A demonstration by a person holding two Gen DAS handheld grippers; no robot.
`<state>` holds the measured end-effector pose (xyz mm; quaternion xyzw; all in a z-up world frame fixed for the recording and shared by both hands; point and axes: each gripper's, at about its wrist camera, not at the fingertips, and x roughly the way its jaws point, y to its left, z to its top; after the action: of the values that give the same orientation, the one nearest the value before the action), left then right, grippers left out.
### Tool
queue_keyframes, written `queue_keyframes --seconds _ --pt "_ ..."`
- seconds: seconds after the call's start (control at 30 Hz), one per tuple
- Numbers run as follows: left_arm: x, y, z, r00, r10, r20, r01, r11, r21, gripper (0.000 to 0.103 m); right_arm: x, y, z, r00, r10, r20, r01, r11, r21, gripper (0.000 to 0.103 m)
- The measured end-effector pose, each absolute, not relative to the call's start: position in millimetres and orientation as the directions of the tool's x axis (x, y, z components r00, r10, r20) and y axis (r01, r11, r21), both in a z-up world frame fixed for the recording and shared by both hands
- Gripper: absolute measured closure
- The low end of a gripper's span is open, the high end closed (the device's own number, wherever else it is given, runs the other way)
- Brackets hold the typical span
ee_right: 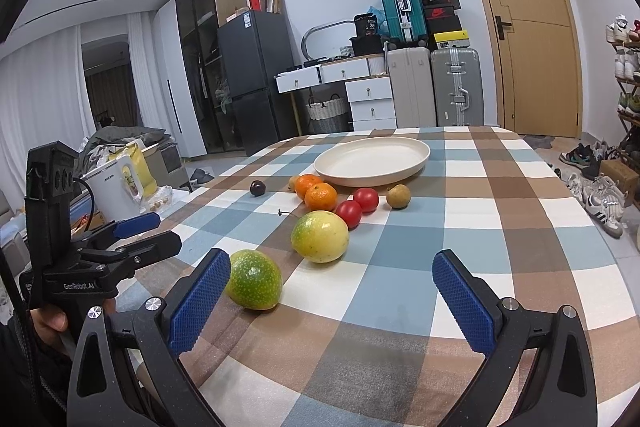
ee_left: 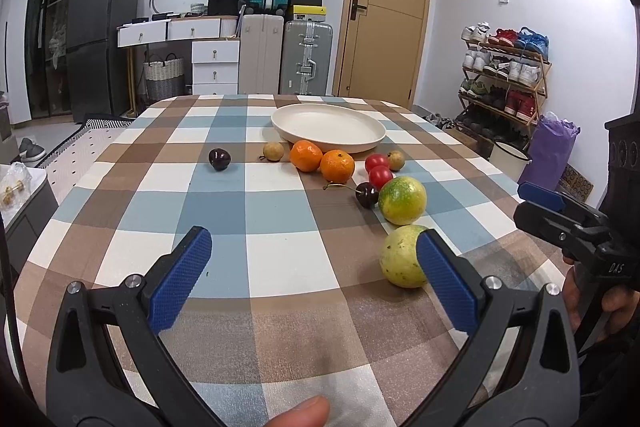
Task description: Organize fruits
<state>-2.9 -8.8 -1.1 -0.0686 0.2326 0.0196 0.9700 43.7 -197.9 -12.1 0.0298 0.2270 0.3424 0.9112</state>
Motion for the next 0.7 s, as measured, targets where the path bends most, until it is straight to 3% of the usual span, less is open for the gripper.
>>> queue_keyframes --seconds 0.7 --pt "-4.1 -5.4 -2.0 0.888 0.023 -0.459 -0.079 0.992 -0.103 0.001 47.7 -198.2 -13.4 0.661 0.630 -0.408 -0.604 0.769 0.210 0.000"
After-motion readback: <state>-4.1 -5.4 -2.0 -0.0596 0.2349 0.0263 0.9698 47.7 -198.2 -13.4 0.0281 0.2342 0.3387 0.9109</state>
